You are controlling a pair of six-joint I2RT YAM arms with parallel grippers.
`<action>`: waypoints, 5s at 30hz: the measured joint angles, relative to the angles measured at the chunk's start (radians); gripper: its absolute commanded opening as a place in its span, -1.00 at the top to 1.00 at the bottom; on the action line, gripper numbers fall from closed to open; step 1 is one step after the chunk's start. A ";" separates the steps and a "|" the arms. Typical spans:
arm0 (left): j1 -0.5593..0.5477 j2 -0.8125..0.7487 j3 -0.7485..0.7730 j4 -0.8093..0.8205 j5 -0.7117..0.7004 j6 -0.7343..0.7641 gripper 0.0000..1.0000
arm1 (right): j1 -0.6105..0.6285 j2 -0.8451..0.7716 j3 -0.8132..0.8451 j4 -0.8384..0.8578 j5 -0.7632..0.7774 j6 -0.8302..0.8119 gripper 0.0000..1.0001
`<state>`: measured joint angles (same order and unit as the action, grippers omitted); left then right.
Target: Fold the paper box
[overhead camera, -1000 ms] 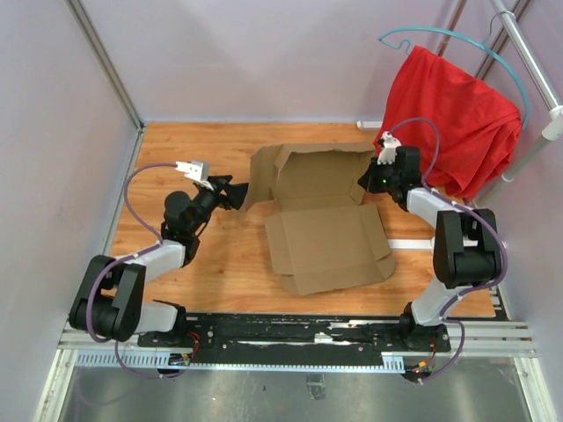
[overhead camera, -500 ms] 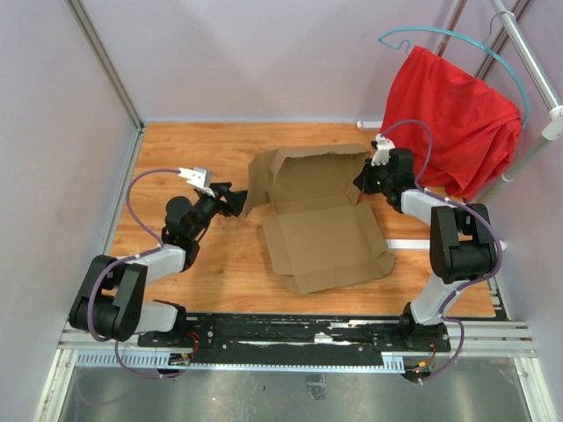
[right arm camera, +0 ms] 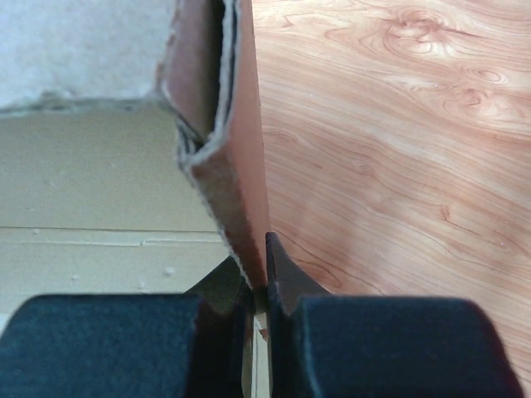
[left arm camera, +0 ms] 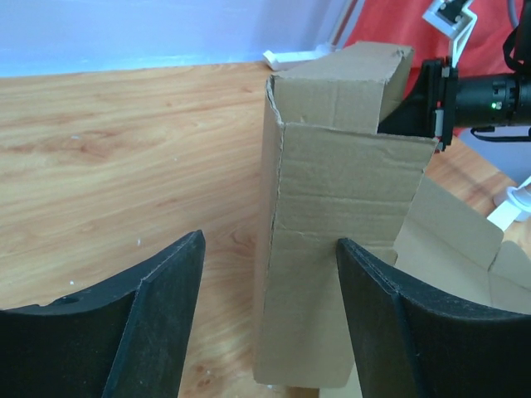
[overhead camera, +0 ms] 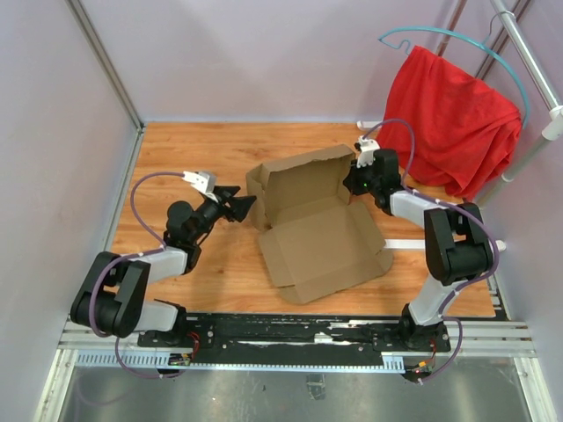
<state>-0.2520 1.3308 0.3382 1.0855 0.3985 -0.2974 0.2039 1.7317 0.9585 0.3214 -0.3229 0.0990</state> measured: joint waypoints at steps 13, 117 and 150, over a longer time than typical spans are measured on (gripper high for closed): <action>-0.089 0.026 0.000 -0.016 -0.024 0.038 -0.34 | 0.077 -0.005 -0.016 0.033 0.085 0.000 0.96; -0.516 -0.292 0.269 -1.090 -0.932 -0.124 0.10 | 0.315 -0.160 0.047 -0.238 0.585 0.090 0.98; -0.517 -0.644 0.338 -1.424 -0.948 -0.151 0.16 | 0.185 0.320 0.868 -1.032 0.130 -0.232 -0.36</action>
<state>-0.7692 0.6868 0.6765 -0.3386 -0.5495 -0.4488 0.3893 2.0521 1.8263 -0.7105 -0.1925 -0.1326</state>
